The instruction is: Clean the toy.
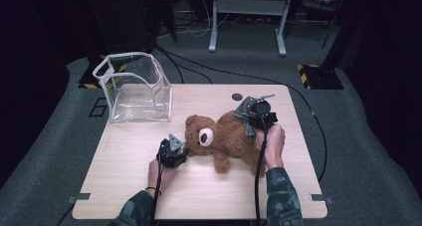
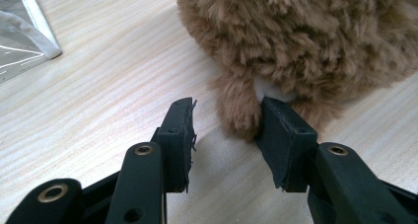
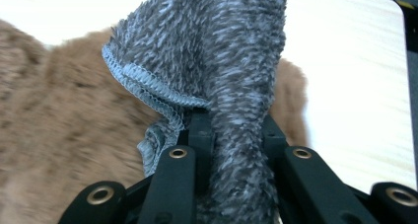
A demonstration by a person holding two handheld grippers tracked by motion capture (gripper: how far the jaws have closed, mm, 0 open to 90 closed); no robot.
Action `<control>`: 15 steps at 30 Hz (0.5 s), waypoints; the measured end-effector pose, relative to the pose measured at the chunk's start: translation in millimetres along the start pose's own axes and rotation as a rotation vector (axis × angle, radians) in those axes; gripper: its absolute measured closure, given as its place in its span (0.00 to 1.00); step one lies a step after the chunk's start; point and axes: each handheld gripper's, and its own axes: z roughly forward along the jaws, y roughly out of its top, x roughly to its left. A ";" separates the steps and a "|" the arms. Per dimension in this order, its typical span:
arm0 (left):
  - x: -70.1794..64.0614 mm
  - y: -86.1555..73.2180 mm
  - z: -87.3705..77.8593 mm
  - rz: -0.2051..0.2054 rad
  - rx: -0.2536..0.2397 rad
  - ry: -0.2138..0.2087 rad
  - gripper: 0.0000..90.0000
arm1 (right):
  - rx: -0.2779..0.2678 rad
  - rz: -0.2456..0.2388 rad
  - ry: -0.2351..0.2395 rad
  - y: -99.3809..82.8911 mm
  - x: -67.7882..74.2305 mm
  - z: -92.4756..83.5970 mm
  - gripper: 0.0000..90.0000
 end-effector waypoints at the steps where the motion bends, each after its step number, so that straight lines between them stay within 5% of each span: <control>1: -0.2 0.0 0.1 0.000 -0.001 0.001 0.63 | 0.000 0.008 0.004 -1.6 -2.7 0.1 0.84; 5: -0.8 -0.1 0.1 0.004 -0.002 0.003 0.63 | -0.012 0.032 0.023 -4.9 -7.7 -0.7 0.84; 10: -1.3 -0.2 0.2 0.004 -0.004 0.006 0.63 | -0.047 0.019 0.061 0.8 2.5 -4.7 0.84; 15: -1.5 -0.1 -0.1 0.010 0.000 0.008 0.63 | -0.097 -0.005 0.164 8.0 22.1 -10.2 0.84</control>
